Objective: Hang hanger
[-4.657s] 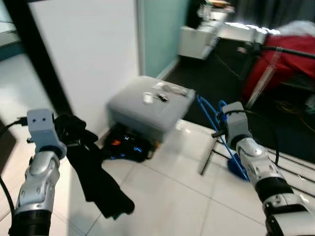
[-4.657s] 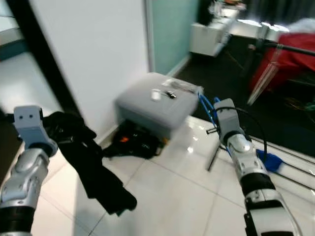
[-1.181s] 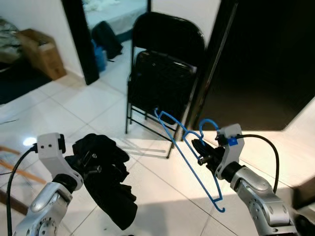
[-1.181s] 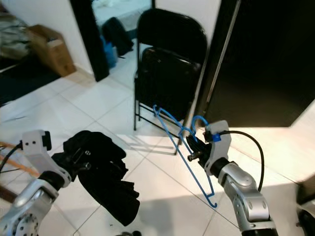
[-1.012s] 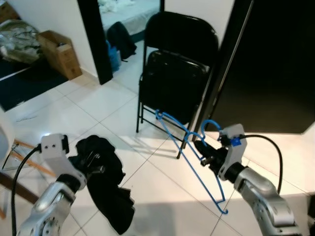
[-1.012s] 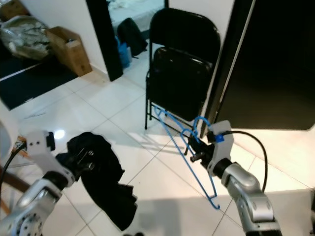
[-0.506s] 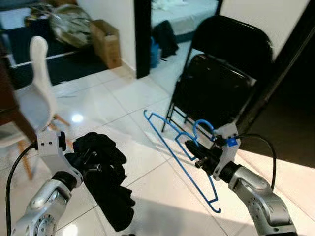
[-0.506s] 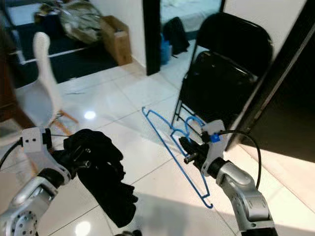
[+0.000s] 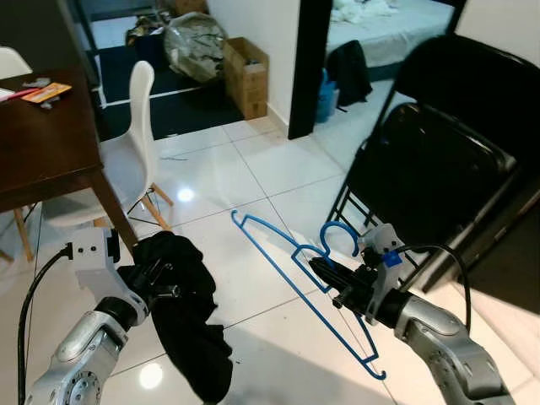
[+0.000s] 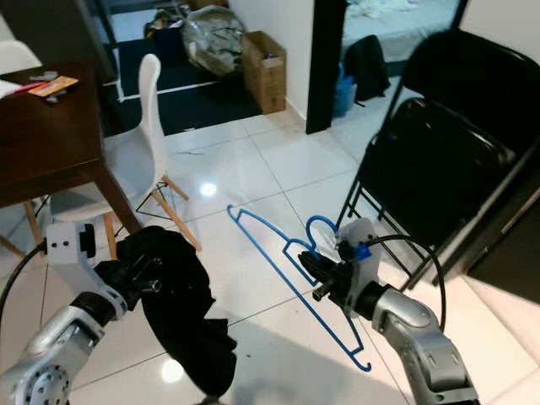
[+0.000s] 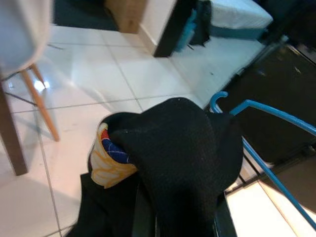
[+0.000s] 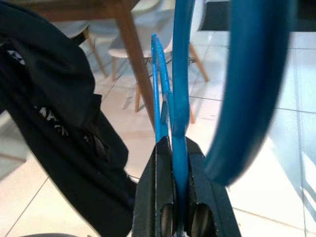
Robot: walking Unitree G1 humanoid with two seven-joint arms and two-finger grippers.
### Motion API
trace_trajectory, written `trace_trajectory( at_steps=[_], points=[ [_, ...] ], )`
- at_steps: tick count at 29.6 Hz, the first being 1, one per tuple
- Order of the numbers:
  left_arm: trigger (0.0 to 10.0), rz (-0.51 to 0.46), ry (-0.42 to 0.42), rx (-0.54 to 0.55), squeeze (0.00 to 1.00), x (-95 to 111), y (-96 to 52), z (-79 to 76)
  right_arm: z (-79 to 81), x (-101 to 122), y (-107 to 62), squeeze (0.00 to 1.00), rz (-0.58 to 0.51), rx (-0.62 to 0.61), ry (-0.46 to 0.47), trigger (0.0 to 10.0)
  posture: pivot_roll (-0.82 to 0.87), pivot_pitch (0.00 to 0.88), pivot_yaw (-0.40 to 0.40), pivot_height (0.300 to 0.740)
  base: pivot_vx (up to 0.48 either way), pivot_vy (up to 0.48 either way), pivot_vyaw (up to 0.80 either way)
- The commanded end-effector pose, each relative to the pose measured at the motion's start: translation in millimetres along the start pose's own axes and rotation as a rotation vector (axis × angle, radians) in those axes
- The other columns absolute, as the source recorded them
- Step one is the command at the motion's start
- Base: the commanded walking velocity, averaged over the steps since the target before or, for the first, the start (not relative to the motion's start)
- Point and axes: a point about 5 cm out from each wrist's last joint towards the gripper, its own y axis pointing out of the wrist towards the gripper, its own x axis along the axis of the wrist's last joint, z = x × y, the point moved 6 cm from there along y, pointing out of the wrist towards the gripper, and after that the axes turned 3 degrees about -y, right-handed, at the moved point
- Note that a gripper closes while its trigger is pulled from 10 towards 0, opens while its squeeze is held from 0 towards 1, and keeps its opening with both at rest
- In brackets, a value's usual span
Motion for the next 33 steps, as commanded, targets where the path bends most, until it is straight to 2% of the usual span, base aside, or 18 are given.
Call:
trace_trajectory(
  at_steps=[1,15,17,18,20,22,23,24,25,27,30,32,33],
  points=[
    [10.0,-0.014,0.010,0.016,0.00,3,-2.8,5.2,8.5,2,4.3,0.00,-0.018,0.036,-0.004,10.0,0.02,0.098,-0.025,0.740,0.409,0.000,0.69],
    [10.0,-0.021,0.035,-0.002,0.00,6,-2.4,1.8,12.0,2,4.1,0.00,-0.019,0.060,-0.010,10.0,0.01,0.086,-0.023,0.740,0.406,0.000,0.68],
    [10.0,-0.062,0.044,-0.041,0.00,23,1.2,-4.2,12.2,2,4.0,0.00,-0.024,0.061,-0.005,10.0,0.01,0.081,-0.021,0.740,0.444,0.000,0.68],
    [10.0,-0.062,0.044,-0.041,0.00,23,1.2,-4.2,12.2,2,4.0,0.00,-0.024,0.061,-0.005,10.0,0.01,0.081,-0.021,0.740,0.480,0.000,0.68],
    [10.0,-0.152,0.036,-0.068,0.00,59,9.1,-8.5,12.0,3,3.3,0.00,-0.033,0.059,0.003,10.0,0.01,0.081,-0.020,0.740,0.480,0.000,0.68],
    [10.0,-0.152,0.036,-0.068,0.00,59,9.1,-8.5,12.0,3,3.3,0.00,-0.033,0.059,0.003,10.0,0.01,0.081,-0.020,0.740,0.480,0.000,0.68],
    [10.0,-0.373,0.116,-0.145,0.00,153,18.0,-26.3,9.8,4,2.4,0.00,-0.056,0.048,0.039,10.0,0.02,0.074,-0.010,0.740,0.480,0.000,0.00],
    [10.0,-0.476,0.155,-0.176,0.00,196,14.0,-36.0,8.7,5,2.4,0.00,-0.063,0.042,0.054,10.0,0.02,0.073,-0.007,0.740,0.480,0.000,0.00],
    [10.0,-0.538,0.175,-0.193,0.00,221,9.2,-41.9,8.0,5,2.4,0.00,-0.066,0.038,0.063,10.0,0.02,0.073,-0.007,0.740,0.480,0.000,0.00],
    [10.0,-0.538,0.175,-0.193,0.00,221,9.2,-41.9,8.0,5,2.4,0.00,-0.066,0.038,0.063,10.0,0.02,0.073,-0.007,0.740,0.480,0.000,0.00],
    [10.0,-0.666,0.247,-0.203,0.00,277,-4.2,-49.0,8.0,5,2.5,0.00,-0.075,0.031,0.066,10.0,0.02,0.067,0.002,0.740,0.480,0.000,0.00],
    [10.0,-0.706,0.289,-0.199,0.00,295,-9.6,-51.5,8.0,6,2.4,0.00,-0.079,0.028,0.070,10.0,0.02,0.067,0.005,0.740,0.480,0.000,0.00],
    [10.0,-0.706,0.289,-0.199,0.00,295,-9.6,-51.5,8.0,6,2.4,0.00,-0.079,0.028,0.070,10.0,0.02,0.067,0.005,0.740,0.480,0.000,0.00]
  ],
)
